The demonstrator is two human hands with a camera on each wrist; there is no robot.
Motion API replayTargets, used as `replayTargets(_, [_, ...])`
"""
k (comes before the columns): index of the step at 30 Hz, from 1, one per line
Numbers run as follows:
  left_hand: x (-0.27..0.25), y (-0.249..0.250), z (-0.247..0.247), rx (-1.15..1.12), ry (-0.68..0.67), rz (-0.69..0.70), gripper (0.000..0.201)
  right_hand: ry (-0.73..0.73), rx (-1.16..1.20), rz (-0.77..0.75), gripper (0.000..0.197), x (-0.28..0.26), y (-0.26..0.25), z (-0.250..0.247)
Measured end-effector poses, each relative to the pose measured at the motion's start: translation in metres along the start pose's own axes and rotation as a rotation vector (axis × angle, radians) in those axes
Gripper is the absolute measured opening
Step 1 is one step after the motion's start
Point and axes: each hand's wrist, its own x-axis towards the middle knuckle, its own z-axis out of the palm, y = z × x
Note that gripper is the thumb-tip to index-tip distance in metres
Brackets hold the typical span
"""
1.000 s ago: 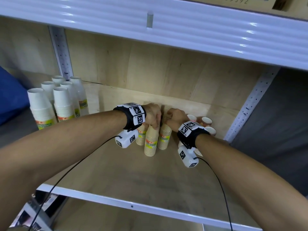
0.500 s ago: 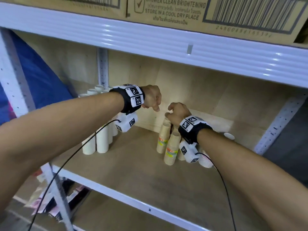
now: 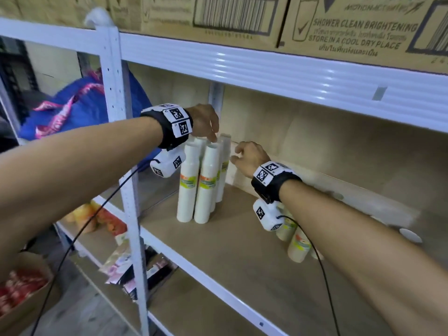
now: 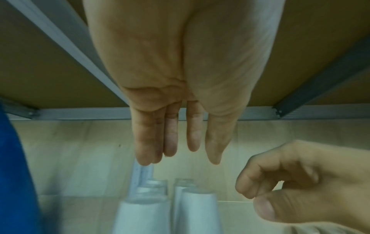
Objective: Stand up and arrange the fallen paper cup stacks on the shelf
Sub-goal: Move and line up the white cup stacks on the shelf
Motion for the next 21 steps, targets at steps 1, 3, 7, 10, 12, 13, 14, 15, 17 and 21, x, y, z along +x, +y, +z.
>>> replayTargets(1, [-0.001,-0.009,0.000,-0.004,0.007,-0.019,0.028,0.001,0.007,-0.024,0.028,0.002,-0.008,0.003])
replayTargets(3, [-0.002,-0.026,0.001,-0.026,0.019,-0.056,0.029,0.004,0.021,-0.056,0.034,0.008,-0.020,0.010])
replayTargets(7, [0.000,-0.051,0.012,-0.061,0.020,-0.115,0.030,0.007,0.062,-0.059,0.044,0.018,-0.035,0.023])
replayTargets(10, [-0.003,-0.058,0.019,-0.062,-0.008,-0.117,0.033,0.001,0.083,-0.048,0.044,0.024,-0.041,0.032])
replayTargets(12, [-0.005,-0.060,0.023,-0.079,-0.013,-0.119,0.035,-0.004,0.078,-0.044,0.040,0.027,-0.043,0.038])
replayTargets(13, [-0.006,-0.060,0.025,-0.103,-0.025,-0.125,0.035,-0.011,0.076,-0.041,0.039,0.028,-0.044,0.040])
replayTargets(14, [-0.006,-0.061,0.027,-0.137,-0.043,-0.133,0.034,-0.019,0.078,-0.038,0.039,0.030,-0.045,0.043])
replayTargets(15, [-0.006,-0.061,0.028,-0.175,-0.066,-0.141,0.032,-0.025,0.084,-0.036,0.038,0.030,-0.046,0.044])
replayTargets(17, [-0.006,-0.062,0.031,-0.239,-0.105,-0.149,0.028,-0.031,0.101,-0.028,0.037,0.032,-0.046,0.046])
replayTargets(21, [-0.010,-0.057,0.033,-0.266,-0.138,-0.140,0.035,-0.038,0.139,-0.006,0.040,0.033,-0.045,0.045])
